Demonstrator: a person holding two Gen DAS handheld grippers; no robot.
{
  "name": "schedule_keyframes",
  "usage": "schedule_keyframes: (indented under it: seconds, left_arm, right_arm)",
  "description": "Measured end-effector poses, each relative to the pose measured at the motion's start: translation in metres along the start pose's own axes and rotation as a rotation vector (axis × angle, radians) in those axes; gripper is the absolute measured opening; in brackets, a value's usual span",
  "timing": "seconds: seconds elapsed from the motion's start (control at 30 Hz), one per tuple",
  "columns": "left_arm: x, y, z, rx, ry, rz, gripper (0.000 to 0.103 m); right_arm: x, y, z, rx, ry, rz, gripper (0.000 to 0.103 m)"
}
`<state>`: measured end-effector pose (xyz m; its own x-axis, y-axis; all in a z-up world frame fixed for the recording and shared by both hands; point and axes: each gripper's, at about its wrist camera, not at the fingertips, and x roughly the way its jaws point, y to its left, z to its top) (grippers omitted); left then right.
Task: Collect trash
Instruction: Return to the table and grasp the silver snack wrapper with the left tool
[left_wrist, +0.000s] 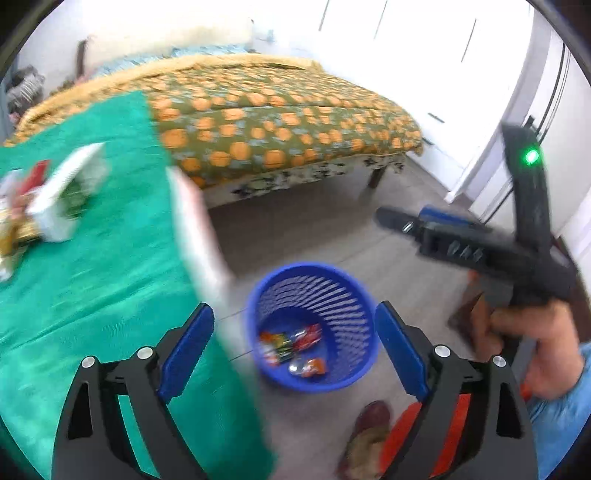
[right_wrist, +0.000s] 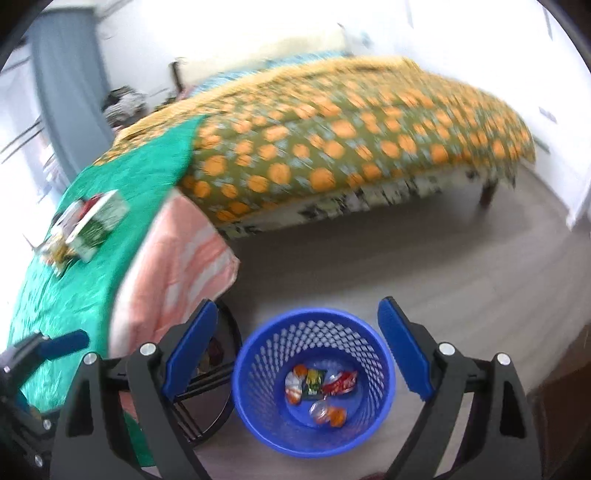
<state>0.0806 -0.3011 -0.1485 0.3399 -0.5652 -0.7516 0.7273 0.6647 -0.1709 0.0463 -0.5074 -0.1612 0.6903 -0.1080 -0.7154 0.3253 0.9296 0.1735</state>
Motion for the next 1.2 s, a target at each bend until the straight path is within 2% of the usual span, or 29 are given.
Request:
schedule_keyframes:
  seconds: [0.1, 0.23, 0.43, 0.53, 0.67, 0.9, 1.07, 1.2]
  left_arm:
    - [-0.025, 0.033, -0.023, 0.006, -0.003, 0.108, 0.088]
    - [-0.051, 0.089, -0.048, -0.060, 0.002, 0.213, 0.088]
    - [-0.081, 0.174, -0.078, -0.205, 0.021, 0.341, 0.089]
    - [-0.090, 0.198, -0.082, -0.234, 0.019, 0.362, 0.089]
    - [-0.093, 0.219, -0.070, -0.226, 0.004, 0.373, 0.089]
    - [-0.070, 0.253, -0.015, -0.259, -0.048, 0.332, 0.086]
    - [-0.035, 0.267, 0.017, -0.270, -0.040, 0.355, 0.073]
    - [-0.017, 0.287, 0.026, -0.326, -0.025, 0.343, 0.052]
  right_arm:
    - [-0.009, 0.042, -0.004, -0.104, -0.042, 0.032, 0.088]
    - [-0.010, 0.109, -0.015, -0.237, -0.062, 0.088, 0.088]
    - [-0.002, 0.200, -0.038, -0.338, -0.009, 0.208, 0.088]
    - [0.008, 0.237, -0.047, -0.378, 0.016, 0.239, 0.088]
    - [0.022, 0.273, -0.058, -0.415, 0.047, 0.260, 0.088]
    - [0.043, 0.296, -0.063, -0.466, 0.071, 0.225, 0.088]
    - [0.047, 0.300, -0.066, -0.486, 0.067, 0.220, 0.088]
    - [0.046, 0.299, -0.069, -0.486, 0.064, 0.226, 0.088]
